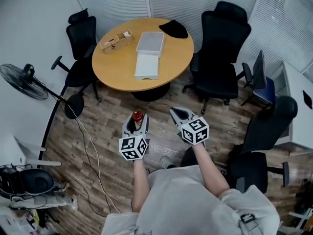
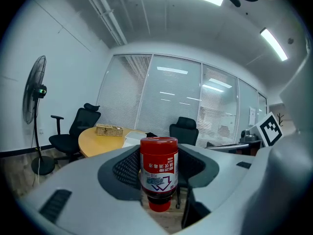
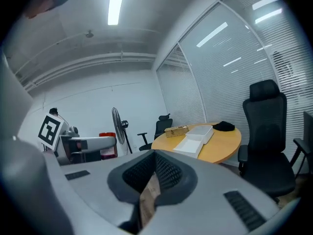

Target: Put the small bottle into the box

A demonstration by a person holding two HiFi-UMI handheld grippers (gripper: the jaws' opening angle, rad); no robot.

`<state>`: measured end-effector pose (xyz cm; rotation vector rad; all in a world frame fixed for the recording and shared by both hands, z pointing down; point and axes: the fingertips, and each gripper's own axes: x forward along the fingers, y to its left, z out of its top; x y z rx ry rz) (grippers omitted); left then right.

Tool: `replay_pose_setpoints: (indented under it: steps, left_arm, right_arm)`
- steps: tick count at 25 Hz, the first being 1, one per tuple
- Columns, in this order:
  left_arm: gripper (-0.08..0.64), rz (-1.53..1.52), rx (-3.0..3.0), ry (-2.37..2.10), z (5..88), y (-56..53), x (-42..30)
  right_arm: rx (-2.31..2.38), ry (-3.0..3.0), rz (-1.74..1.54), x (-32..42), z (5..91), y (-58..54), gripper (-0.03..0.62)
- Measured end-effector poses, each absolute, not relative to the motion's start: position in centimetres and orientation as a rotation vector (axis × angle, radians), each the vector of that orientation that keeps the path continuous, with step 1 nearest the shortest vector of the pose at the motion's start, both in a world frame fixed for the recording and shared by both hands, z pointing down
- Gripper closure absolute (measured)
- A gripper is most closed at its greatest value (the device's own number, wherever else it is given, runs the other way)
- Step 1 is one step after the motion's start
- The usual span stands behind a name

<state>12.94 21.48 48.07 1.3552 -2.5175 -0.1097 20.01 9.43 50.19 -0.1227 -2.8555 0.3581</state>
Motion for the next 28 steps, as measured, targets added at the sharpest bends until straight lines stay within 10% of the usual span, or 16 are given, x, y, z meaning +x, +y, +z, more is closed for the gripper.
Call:
replay_pose_setpoints:
  steps: [28]
  left_arm:
    - [0.324, -0.087, 1.301, -2.504, 47.4, 16.6, -6.7]
  right_arm:
    - [-0.230, -2.826, 0.406, -2.2, 49.6, 3.2, 0.574]
